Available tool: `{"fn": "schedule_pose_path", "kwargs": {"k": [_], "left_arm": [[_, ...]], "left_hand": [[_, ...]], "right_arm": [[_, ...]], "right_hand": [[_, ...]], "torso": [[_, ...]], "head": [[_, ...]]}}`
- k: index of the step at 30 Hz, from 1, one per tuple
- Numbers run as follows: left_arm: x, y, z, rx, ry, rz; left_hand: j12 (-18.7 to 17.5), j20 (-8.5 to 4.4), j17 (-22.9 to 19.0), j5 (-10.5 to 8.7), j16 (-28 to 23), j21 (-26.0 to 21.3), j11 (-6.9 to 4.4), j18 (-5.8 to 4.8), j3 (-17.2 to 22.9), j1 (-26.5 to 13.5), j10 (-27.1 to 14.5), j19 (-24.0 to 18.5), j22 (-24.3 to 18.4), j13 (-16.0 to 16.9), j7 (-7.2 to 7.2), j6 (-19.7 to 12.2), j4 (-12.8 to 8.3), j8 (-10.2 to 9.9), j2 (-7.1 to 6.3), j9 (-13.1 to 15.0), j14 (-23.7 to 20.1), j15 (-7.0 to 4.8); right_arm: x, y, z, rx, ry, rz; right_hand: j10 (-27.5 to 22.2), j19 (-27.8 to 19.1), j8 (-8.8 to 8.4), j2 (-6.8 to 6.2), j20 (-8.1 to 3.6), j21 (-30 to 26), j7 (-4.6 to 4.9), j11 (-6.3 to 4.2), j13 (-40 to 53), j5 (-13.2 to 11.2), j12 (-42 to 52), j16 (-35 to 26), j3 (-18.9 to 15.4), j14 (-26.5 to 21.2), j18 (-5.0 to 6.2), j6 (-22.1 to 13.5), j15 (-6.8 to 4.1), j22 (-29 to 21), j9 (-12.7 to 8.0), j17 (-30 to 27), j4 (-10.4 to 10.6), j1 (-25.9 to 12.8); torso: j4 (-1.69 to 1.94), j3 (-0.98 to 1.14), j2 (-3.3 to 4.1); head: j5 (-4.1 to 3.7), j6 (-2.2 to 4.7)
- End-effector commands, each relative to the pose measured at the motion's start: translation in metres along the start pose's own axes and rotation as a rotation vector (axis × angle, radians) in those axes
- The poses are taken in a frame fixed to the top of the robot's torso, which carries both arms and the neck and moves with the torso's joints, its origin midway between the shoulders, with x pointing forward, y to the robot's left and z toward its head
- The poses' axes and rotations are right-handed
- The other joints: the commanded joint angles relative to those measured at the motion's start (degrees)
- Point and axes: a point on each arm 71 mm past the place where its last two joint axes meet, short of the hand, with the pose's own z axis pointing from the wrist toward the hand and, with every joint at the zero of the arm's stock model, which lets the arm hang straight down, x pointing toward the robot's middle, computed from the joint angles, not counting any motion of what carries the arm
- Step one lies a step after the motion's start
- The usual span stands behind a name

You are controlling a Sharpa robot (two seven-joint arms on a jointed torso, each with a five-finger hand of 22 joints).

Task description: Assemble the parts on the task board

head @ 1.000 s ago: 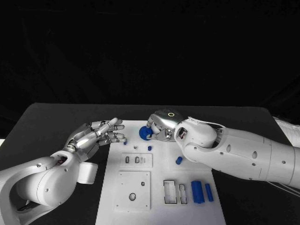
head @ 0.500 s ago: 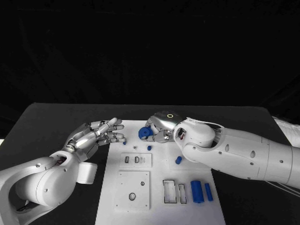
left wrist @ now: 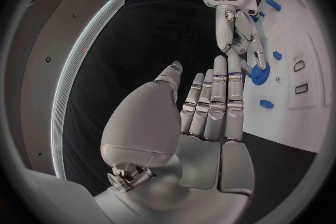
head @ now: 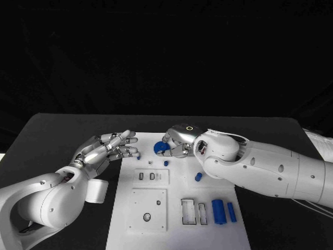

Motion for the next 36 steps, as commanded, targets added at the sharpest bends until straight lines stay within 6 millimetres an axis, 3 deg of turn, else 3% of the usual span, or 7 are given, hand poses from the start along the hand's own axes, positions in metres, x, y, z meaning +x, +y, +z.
{"fn": "schedule_pose_path", "kwargs": {"k": [1,6,11,20,27,33,36], "left_arm": [[0.002,-0.001,0.0,0.005,0.018,-0.009],[0.001,-0.001,0.001,0.004,0.017,-0.008],[0.001,-0.001,0.001,0.003,0.016,-0.008],[-0.002,-0.001,0.0,0.006,0.01,-0.006],[-0.004,-0.001,0.001,0.009,0.009,-0.005],[-0.005,-0.001,0.002,0.01,0.007,-0.004],[-0.005,-0.001,0.003,0.01,0.006,-0.004]], "left_hand": [[-0.3,0.17,0.1,-0.1,-0.2,0.4,0.13,0.06,-0.1,0.2,-0.4,0.1,0.1,-0.1,0.14,-0.1,-0.3,-0.2,0.17,-0.1,-0.2,0.21],[-0.3,0.17,0.1,-0.1,-0.2,0.4,0.13,0.06,-0.1,0.2,-0.4,0.1,0.1,-0.1,0.14,-0.1,-0.3,-0.2,0.17,-0.1,-0.2,0.21],[-0.3,0.18,0.1,-0.09,-0.2,0.4,0.14,0.06,0.0,0.3,-0.5,0.0,0.1,-0.1,0.15,-0.1,-0.4,-0.2,0.22,-0.1,-0.2,0.21],[-0.3,0.18,0.2,-0.09,-0.2,0.4,0.14,0.06,0.0,0.3,-0.5,0.0,0.1,-0.1,0.15,-0.1,-0.4,-0.2,0.24,-0.1,-0.2,0.21],[-0.3,0.18,0.2,-0.08,-0.3,0.4,0.11,0.06,0.1,0.4,-0.4,0.0,0.1,-0.1,0.11,0.0,-0.6,-0.2,0.32,0.0,-0.2,0.2],[-0.3,0.18,0.2,-0.08,-0.3,0.4,0.11,0.06,0.1,0.4,-0.4,0.0,0.1,-0.1,0.11,0.0,-0.6,-0.2,0.32,0.0,-0.2,0.2],[-0.3,0.18,0.2,-0.08,-0.3,0.4,0.11,0.06,0.1,0.4,-0.4,0.0,0.1,-0.1,0.11,0.0,-0.6,-0.2,0.32,0.0,-0.2,0.2]], "right_arm": [[-0.001,0.001,-0.003,-0.019,-0.056,0.019],[-0.011,0.0,-0.014,-0.078,-0.213,0.08],[-0.016,-0.016,-0.032,-0.104,-0.238,0.19],[-0.015,-0.093,-0.084,-0.001,-0.109,0.436],[-0.016,-0.135,-0.112,0.082,-0.102,0.467],[-0.017,-0.154,-0.124,0.13,-0.101,0.455],[-0.016,-0.158,-0.126,0.141,-0.094,0.446]], "right_hand": [[0.2,1.9,-0.31,0.55,0.26,0.3,0.03,-0.02,6.0,0.7,0.3,0.4,-0.4,5.7,-0.88,0.4,-0.04,4.7,0.0,13.7,-0.1,0.4],[0.0,1.8,-0.63,0.06,0.25,0.3,0.04,-0.01,5.9,0.9,0.0,0.3,-1.1,5.7,-0.86,0.5,-0.04,4.6,-0.1,13.6,-0.6,3.2],[-0.2,1.7,-0.76,0.3,0.29,0.2,0.11,0.06,5.7,-1.8,-0.4,0.2,-0.7,5.6,-0.83,0.3,0.0,4.5,-0.2,13.4,-1.5,7.2],[-0.4,1.6,-0.65,-1.78,0.25,0.1,0.08,-0.08,5.7,-4.6,-0.7,0.2,0.2,5.6,-0.82,0.4,-0.09,4.5,-0.1,13.5,-7.7,16.3],[-0.5,1.7,-0.74,-2.66,0.23,0.2,0.14,-0.06,5.7,-5.7,-0.8,0.4,0.1,5.7,-0.87,0.1,-0.07,4.7,-0.2,13.8,-9.9,18.8],[-0.4,1.8,-0.75,-2.7,0.23,0.3,0.15,-0.06,5.7,-5.7,-0.7,0.5,0.1,5.7,-0.91,0.1,-0.06,4.9,-0.2,14.0,-10.1,18.9],[-0.4,1.8,-0.75,-2.71,0.23,0.3,0.15,-0.05,5.7,-5.7,-0.8,0.5,0.1,5.7,-0.91,0.1,-0.06,4.9,-0.2,14.0,-10.1,18.9]], "torso": [[0.01,0.03,-0.02],[-0.04,0.05,-0.05],[-0.07,0.06,-0.08],[-0.79,0.29,-0.03],[-1.27,0.72,-0.04],[-1.26,0.84,-0.03],[-1.23,0.74,-0.01]], "head": [[0.02,0.0],[-0.04,0.14],[-0.25,0.3],[-0.21,0.63],[-0.67,1.05],[-0.84,1.19],[-0.89,1.15]]}}
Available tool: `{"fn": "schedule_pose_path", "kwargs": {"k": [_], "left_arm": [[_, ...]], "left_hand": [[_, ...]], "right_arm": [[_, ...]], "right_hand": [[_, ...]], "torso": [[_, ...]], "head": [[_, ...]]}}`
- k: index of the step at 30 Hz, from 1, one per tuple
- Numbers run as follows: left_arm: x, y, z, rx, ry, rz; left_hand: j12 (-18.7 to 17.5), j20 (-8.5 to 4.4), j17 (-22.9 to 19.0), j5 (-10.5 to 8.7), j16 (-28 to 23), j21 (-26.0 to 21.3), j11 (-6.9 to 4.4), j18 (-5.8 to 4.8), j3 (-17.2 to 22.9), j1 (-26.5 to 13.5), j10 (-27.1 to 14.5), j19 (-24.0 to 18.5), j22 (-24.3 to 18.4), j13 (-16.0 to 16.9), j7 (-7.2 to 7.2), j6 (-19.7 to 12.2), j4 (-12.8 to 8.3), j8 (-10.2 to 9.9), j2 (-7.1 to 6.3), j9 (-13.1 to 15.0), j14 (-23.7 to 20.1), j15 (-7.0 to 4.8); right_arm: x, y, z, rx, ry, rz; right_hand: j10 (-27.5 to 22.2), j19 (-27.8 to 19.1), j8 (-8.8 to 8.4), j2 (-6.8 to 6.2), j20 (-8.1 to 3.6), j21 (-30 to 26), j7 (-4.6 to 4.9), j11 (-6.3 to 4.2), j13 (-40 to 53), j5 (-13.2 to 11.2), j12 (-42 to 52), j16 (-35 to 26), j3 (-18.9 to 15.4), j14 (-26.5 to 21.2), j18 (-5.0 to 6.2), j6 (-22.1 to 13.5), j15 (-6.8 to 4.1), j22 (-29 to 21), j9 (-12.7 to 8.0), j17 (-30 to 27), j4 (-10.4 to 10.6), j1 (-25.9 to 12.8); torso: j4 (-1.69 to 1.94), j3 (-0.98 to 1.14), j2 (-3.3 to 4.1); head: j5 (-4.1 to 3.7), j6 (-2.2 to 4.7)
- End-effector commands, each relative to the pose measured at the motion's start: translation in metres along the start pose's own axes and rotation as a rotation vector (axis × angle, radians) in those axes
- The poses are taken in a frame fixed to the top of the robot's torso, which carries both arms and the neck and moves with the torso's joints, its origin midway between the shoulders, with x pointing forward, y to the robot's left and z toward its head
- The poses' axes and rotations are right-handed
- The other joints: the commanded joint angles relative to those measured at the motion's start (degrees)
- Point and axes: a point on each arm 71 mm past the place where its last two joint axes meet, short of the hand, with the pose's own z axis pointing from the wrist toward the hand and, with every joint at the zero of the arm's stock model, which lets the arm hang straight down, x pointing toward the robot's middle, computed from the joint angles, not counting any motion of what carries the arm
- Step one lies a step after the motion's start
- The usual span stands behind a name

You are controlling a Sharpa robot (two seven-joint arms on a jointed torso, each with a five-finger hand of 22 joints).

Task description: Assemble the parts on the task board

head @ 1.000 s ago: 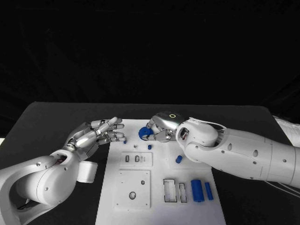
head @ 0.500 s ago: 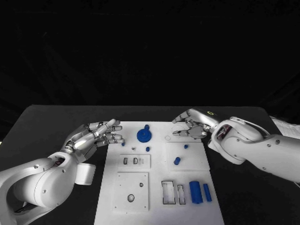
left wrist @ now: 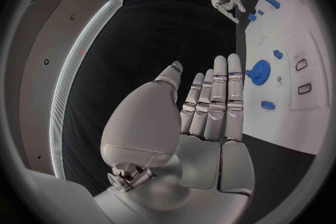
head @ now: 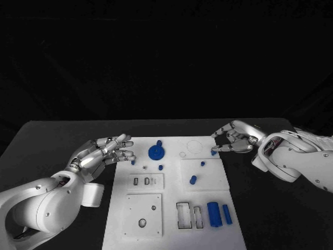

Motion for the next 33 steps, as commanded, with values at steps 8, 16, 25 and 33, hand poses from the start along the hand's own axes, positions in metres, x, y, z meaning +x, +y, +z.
{"fn": "schedule_pose_path", "kwargs": {"k": [8,16,25,33], "left_arm": [[0.002,-0.001,0.002,0.01,0.02,-0.01],[0.0,-0.001,0.002,0.009,0.017,-0.009],[0.0,-0.001,0.001,0.009,0.017,-0.009],[0.001,0.0,0.002,0.008,0.019,-0.009]], "left_hand": [[-0.3,0.18,0.1,-0.08,-0.3,0.2,-0.11,0.07,0.0,0.4,-0.2,0.0,0.1,-0.1,0.11,-0.1,-0.4,-0.2,0.32,0.0,-0.2,0.2],[-0.2,0.16,0.2,-0.09,-0.3,0.3,-0.15,0.08,0.1,0.5,-0.1,0.0,0.1,0.0,0.06,0.0,-0.5,-0.1,0.41,0.0,-0.2,0.17],[-0.2,0.16,0.2,-0.09,-0.3,0.3,-0.15,0.08,0.1,0.5,-0.1,0.0,0.1,0.0,0.06,0.0,-0.5,-0.1,0.41,0.0,-0.2,0.17],[-0.2,0.16,0.2,-0.09,-0.3,0.3,-0.15,0.08,0.1,0.5,-0.1,0.0,0.1,0.0,0.06,0.0,-0.5,-0.1,0.41,0.0,-0.2,0.17]], "right_arm": [[0.009,-0.009,-0.001,0.012,0.059,0.009],[0.019,-0.011,-0.002,0.019,0.087,0.008],[0.023,-0.012,0.0,0.025,0.098,0.002],[0.029,-0.011,0.005,0.024,0.107,0.004]], "right_hand": [[-0.4,1.8,-0.21,-0.01,0.24,0.4,0.15,-0.05,5.7,-0.4,0.0,0.3,-0.1,5.7,-0.92,0.1,-0.06,4.9,-0.1,14.1,-0.4,0.4],[-0.3,1.8,-0.12,0.08,0.24,0.4,0.13,-0.06,5.8,-0.3,0.1,0.3,-0.1,5.8,-0.92,0.2,-0.05,5.0,0.0,14.1,-0.5,0.3],[-0.2,1.9,0.2,1.28,0.17,0.4,-0.06,-0.24,6.0,-0.5,0.3,0.3,0.4,5.8,-0.94,1.3,-0.18,5.1,0.1,14.2,-0.8,0.7],[0.0,2.0,0.26,3.72,-0.02,0.5,-0.22,-0.45,6.2,-2.0,0.6,0.4,2.6,5.8,-0.98,2.6,-0.37,5.3,0.1,14.3,-1.7,1.7]], "torso": [[0.1,-0.15,-0.01],[0.08,-0.19,-0.05],[0.08,-0.21,-0.07],[0.15,-0.22,-0.1]], "head": [[-0.04,-0.29],[0.09,-0.47],[0.02,-0.53],[-0.11,-0.51]]}}
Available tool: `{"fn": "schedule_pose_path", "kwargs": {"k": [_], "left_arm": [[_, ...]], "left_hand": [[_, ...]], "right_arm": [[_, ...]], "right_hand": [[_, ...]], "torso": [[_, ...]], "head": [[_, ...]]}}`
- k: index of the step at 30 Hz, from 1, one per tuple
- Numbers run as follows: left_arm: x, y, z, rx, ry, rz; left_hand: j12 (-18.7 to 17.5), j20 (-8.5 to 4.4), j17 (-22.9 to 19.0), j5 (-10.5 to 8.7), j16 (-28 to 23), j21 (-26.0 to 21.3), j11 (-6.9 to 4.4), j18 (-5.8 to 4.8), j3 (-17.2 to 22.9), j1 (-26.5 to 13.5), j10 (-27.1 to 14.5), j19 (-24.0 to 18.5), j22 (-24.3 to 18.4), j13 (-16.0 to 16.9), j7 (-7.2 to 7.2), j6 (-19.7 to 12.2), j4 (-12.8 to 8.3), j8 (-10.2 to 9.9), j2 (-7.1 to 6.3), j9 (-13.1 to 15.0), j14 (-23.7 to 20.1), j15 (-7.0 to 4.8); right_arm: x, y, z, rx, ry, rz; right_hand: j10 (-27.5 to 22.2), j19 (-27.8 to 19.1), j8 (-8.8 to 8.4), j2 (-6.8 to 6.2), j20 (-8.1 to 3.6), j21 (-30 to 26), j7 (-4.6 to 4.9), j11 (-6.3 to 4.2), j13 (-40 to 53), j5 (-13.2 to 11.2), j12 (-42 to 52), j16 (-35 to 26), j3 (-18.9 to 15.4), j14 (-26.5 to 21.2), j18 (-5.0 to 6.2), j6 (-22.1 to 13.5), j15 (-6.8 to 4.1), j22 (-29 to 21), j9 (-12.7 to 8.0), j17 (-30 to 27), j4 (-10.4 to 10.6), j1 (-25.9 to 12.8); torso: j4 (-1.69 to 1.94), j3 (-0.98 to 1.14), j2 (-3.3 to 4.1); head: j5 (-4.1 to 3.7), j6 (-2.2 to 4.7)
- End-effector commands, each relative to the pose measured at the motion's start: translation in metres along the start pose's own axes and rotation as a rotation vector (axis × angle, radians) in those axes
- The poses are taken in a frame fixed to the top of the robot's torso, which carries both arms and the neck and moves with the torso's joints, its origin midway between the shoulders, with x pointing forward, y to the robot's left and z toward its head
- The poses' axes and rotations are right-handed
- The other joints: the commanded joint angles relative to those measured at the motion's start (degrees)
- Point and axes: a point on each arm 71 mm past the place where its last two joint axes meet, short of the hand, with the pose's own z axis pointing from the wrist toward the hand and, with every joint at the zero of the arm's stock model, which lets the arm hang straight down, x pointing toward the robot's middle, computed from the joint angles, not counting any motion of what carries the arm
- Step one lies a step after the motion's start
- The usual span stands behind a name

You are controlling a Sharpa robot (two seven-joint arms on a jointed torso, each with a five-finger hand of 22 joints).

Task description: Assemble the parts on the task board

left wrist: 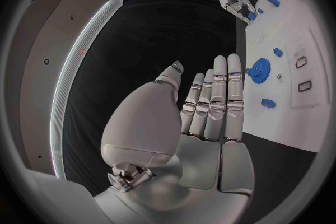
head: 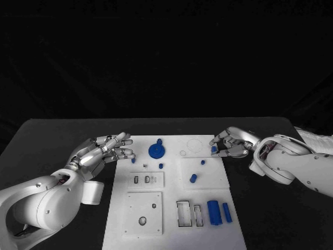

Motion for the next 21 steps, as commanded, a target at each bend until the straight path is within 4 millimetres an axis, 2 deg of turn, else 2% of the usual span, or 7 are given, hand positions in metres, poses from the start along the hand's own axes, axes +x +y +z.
{"fn": "schedule_pose_path", "kwargs": {"k": [1,7,21], "left_arm": [[0.0025,-0.0008,0.0004,0.008,0.022,-0.01],[0.0023,-0.0008,0.0003,0.006,0.022,-0.01],[0.0021,-0.0008,0.0001,0.005,0.021,-0.01]], "left_hand": [[-0.2,0.16,0.1,-0.09,-0.3,0.3,-0.15,0.08,-0.1,0.2,-0.1,0.0,0.1,0.0,0.07,0.0,-0.4,-0.1,0.19,0.0,-0.2,0.17],[-0.2,0.15,0.1,-0.09,-0.4,0.3,-0.15,0.08,-0.1,0.3,0.0,0.0,0.1,0.0,0.07,0.0,-0.4,-0.1,0.2,0.0,-0.2,0.16],[-0.2,0.15,0.1,-0.09,-0.4,0.3,-0.15,0.08,-0.1,0.3,0.0,0.0,0.1,0.0,0.07,0.0,-0.4,-0.1,0.2,0.0,-0.2,0.16]], "right_arm": [[0.0035,0.0,0.0017,-0.002,0.024,-0.011],[0.0075,-0.0019,0.0026,0.004,0.037,-0.017],[0.0088,-0.0072,0.0011,0.02,0.039,-0.027]], "right_hand": [[0.1,2.0,0.25,1.36,-0.04,0.3,-0.06,-0.49,5.9,-0.6,0.1,0.2,0.9,5.8,-0.98,0.7,-0.39,5.3,0.1,14.4,-0.3,0.5],[0.2,2.0,0.32,2.38,-0.19,0.4,-0.27,-0.7,6.2,-1.4,0.4,0.3,3.0,5.8,-0.99,1.7,-0.57,5.4,0.1,14.5,-1.4,1.6],[0.3,2.0,0.15,1.44,-0.24,0.3,-0.25,-0.68,6.3,-1.6,0.6,0.3,3.7,5.9,-0.99,2.0,-0.59,5.4,0.0,14.7,-2.0,1.1]], "torso": [[0.01,0.01,-0.01],[-0.02,0.02,0.03],[-0.03,0.02,-0.04]], "head": [[-0.01,-0.03],[0.05,-0.19],[-0.07,-0.3]]}}
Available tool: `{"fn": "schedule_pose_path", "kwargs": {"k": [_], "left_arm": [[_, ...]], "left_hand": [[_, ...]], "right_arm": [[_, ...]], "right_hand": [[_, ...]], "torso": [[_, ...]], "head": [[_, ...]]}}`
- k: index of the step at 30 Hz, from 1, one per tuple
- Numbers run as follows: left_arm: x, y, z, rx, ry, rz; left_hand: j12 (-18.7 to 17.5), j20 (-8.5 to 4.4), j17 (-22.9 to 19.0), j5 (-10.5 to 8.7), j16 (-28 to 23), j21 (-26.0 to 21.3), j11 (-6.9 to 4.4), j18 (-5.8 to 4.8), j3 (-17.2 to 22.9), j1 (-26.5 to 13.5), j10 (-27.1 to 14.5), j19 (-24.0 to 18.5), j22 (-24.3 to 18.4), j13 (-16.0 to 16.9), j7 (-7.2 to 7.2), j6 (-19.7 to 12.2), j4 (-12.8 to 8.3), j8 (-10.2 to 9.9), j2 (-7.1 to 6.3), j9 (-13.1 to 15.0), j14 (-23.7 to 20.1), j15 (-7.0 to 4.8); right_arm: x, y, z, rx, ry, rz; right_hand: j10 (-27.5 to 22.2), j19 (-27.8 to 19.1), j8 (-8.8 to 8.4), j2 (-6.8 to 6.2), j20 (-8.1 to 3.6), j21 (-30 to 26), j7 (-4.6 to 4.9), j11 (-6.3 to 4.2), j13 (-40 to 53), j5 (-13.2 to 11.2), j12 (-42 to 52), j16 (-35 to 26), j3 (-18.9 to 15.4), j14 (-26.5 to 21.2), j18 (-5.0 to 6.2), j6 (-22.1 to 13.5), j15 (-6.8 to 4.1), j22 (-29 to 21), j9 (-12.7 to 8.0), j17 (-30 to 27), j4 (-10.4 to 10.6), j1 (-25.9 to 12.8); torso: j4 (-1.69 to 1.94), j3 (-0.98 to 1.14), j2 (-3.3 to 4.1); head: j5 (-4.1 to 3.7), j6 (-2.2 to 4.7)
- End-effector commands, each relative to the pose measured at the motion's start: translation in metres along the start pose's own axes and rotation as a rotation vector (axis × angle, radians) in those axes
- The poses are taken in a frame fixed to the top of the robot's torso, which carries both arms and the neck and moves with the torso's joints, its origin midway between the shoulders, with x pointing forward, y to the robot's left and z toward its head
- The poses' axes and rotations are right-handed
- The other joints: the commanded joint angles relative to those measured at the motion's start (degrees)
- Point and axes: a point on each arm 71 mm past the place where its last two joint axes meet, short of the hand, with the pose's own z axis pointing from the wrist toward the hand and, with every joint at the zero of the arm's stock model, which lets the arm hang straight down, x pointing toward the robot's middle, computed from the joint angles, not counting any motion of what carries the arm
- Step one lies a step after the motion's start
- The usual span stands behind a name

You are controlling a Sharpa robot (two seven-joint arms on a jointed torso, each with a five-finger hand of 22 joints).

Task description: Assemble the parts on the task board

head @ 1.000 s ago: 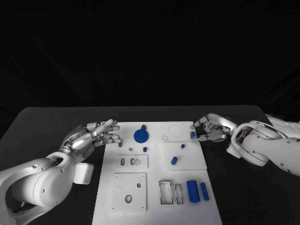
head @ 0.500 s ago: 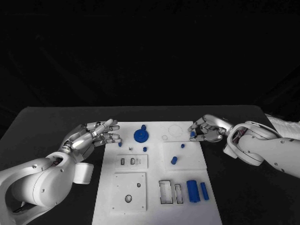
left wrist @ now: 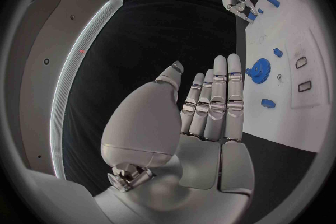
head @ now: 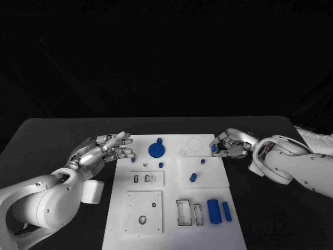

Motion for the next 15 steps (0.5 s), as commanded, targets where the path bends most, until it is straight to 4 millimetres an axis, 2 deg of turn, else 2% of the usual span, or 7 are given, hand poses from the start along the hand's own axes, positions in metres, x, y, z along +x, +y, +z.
{"fn": "schedule_pose_path", "kwargs": {"k": [1,9,15], "left_arm": [[0.0022,-0.0008,0.0002,0.006,0.021,-0.01],[0.0023,-0.0007,0.0002,0.005,0.021,-0.01],[0.0024,-0.0007,0.0002,0.005,0.022,-0.01]], "left_hand": [[-0.2,0.15,0.1,-0.09,-0.4,0.3,-0.15,0.09,-0.1,0.3,0.0,0.0,0.1,0.0,0.07,0.0,-0.4,-0.1,0.2,0.0,-0.2,0.16],[-0.2,0.15,0.1,-0.09,-0.4,0.3,-0.15,0.09,-0.1,0.3,0.0,0.0,0.1,0.0,0.07,0.0,-0.4,-0.1,0.2,0.0,-0.2,0.16],[-0.2,0.15,0.1,-0.09,-0.4,0.3,-0.15,0.09,-0.1,0.3,0.0,0.0,0.1,0.0,0.07,0.0,-0.4,-0.1,0.2,0.0,-0.2,0.16]], "right_arm": [[0.0025,-0.0012,-0.0006,0.004,0.02,-0.014],[0.0023,-0.0014,-0.0007,0.003,0.019,-0.014],[0.0023,0.0003,-0.0005,-0.007,0.013,-0.006]], "right_hand": [[0.0,2.0,0.15,-0.57,-0.24,0.3,0.15,-0.38,3.3,-0.3,-0.3,0.4,0.3,5.9,-0.99,0.4,-0.24,5.3,0.0,14.7,0.0,-0.3],[0.0,2.0,0.06,-0.9,-0.23,0.3,0.18,-0.35,3.3,-0.4,-0.3,0.4,0.4,5.9,-0.99,0.3,-0.22,5.3,0.0,14.7,-0.1,-0.7],[0.4,2.1,0.76,0.38,-0.35,0.5,-0.4,-0.75,3.6,-1.2,0.3,0.5,1.9,6.0,-1.03,2.2,-0.46,5.6,0.3,14.9,-0.1,-1.1]], "torso": [[0.02,-0.01,-0.02],[-0.03,0.01,0.02],[0.03,0.0,-0.02]], "head": [[-0.08,-0.02],[-0.26,-0.01],[-0.39,-0.11]]}}
